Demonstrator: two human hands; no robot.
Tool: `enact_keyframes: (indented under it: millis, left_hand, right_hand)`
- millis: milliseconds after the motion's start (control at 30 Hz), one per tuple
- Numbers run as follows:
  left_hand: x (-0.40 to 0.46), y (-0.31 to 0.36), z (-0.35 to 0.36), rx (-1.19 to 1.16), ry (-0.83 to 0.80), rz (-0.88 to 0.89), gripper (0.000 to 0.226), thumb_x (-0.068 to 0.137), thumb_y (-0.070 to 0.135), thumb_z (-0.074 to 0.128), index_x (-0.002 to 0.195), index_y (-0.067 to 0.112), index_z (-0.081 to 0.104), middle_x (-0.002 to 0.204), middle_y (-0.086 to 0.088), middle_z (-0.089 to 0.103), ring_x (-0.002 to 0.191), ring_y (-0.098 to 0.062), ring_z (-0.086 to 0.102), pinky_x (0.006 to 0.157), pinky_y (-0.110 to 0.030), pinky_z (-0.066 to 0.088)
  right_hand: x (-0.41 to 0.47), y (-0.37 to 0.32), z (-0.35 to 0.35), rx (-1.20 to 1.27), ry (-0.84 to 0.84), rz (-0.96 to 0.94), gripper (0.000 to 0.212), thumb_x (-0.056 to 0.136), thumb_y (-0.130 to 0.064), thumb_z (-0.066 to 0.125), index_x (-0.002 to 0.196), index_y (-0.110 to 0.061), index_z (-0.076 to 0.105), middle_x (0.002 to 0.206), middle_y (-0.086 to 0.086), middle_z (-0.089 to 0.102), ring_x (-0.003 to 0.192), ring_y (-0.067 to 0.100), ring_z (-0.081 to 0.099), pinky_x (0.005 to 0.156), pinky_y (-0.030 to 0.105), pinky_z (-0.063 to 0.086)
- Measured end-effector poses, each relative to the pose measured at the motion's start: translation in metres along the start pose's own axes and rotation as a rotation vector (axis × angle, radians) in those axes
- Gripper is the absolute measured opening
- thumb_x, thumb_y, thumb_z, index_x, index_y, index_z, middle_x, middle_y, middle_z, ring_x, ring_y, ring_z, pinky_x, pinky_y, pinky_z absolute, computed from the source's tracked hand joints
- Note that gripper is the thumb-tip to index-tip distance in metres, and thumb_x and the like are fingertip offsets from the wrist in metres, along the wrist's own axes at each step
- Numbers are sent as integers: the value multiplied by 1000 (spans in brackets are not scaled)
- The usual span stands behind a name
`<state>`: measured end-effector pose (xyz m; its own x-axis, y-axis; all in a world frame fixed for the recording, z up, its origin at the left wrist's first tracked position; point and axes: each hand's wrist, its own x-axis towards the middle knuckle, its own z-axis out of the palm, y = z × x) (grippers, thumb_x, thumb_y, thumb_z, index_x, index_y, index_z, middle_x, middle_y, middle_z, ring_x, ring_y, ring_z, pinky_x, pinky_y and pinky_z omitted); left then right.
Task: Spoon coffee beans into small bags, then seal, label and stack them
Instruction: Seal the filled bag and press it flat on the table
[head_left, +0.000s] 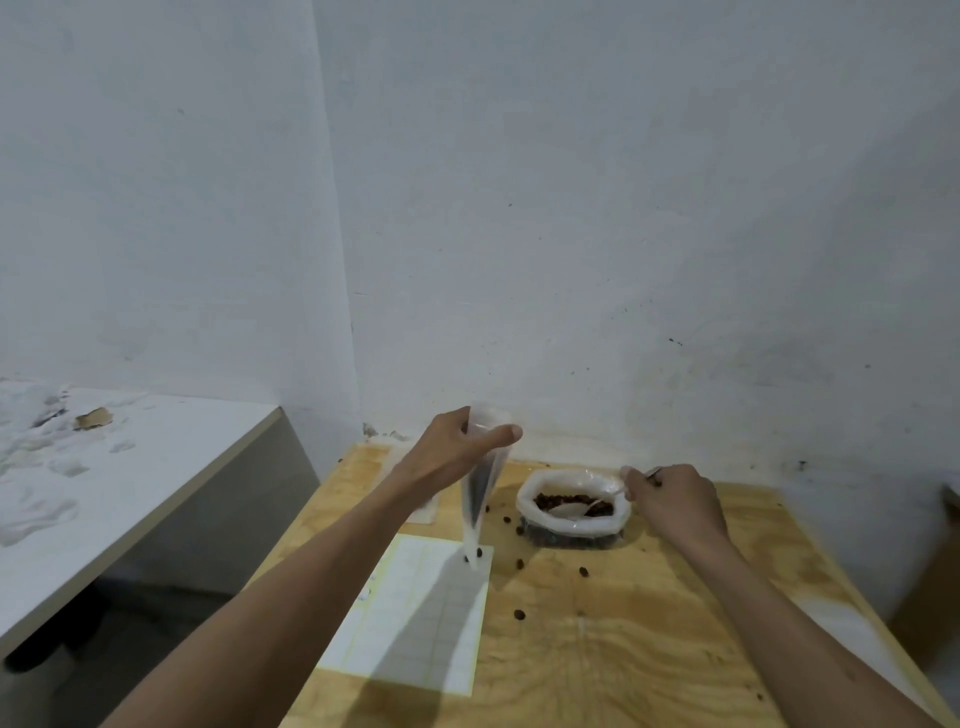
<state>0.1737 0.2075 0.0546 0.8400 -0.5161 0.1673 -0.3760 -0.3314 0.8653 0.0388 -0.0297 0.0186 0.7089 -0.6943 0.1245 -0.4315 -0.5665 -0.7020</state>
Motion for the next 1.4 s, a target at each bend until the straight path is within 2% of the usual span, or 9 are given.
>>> enact_keyframes:
  millis: [167,300,433,500,667,900,1100,1200,1400]
  left_hand:
    - [-1,17,14,-395,-35,-69,55,85,55,63,121,13,65,128,-3,65,119,-23,59,101,-38,44]
    - [1,35,25,-854,-66,-125,75,77,54,54,126,-2,60,117,-22,66,107,-33,62,104,-47,45]
    - [0,44,33,-1141,-143,-179,72,87,53,41,118,-8,63,118,-25,60,106,-34,54,97,-42,43]
    - [-1,49,34,-1029,-84,-218,68,89,58,43,115,1,68,111,-19,64,94,-30,59,83,-38,48]
    - [2,38,31,-587,334,-55,26,96,34,67,108,13,76,104,4,75,97,-13,67,94,-33,54]
    - [2,36,30,-595,330,-58,10,90,20,75,92,13,80,92,0,79,95,-17,71,93,-36,55]
    - [-5,42,38,-529,251,-13,12,89,17,75,83,8,80,73,-2,75,66,-11,66,71,-27,53]
    - [-8,43,43,-471,212,37,13,90,16,74,84,6,80,68,1,73,61,-6,63,63,-19,51]
    - [-10,39,40,-448,181,66,15,90,16,74,82,5,80,67,-3,71,60,-9,60,62,-16,51]
  right_hand:
    - [-17,-14,-6,31,-330,91,63,95,-57,56,62,-8,76,43,-3,62,38,14,52,44,19,39]
    - [-26,-42,-2,339,-554,-37,52,86,-67,62,104,-21,76,95,-4,79,83,9,73,69,22,57]
    - [-31,-57,6,564,-741,-146,41,82,-43,78,110,-14,74,107,2,78,99,15,73,88,29,53]
    - [-29,-59,9,692,-679,-109,42,74,-30,87,105,-4,75,105,13,78,97,26,73,89,39,51]
    - [-23,-57,5,781,-487,-52,34,74,-17,88,103,-5,76,98,10,80,96,29,75,88,41,59]
    - [-25,-54,-1,706,-471,-80,29,75,-22,87,99,-9,75,97,5,80,93,20,76,83,34,60]
    - [-17,-73,-21,738,-303,-120,50,73,-30,89,117,-24,68,107,3,74,90,17,75,78,32,60]
    - [-13,-81,-30,576,-304,-206,34,76,-29,87,107,-24,75,99,-3,76,81,8,74,73,20,53]
    - [-9,-84,-31,475,-354,-215,17,77,-35,85,84,-19,83,86,-4,79,78,11,70,76,27,55]
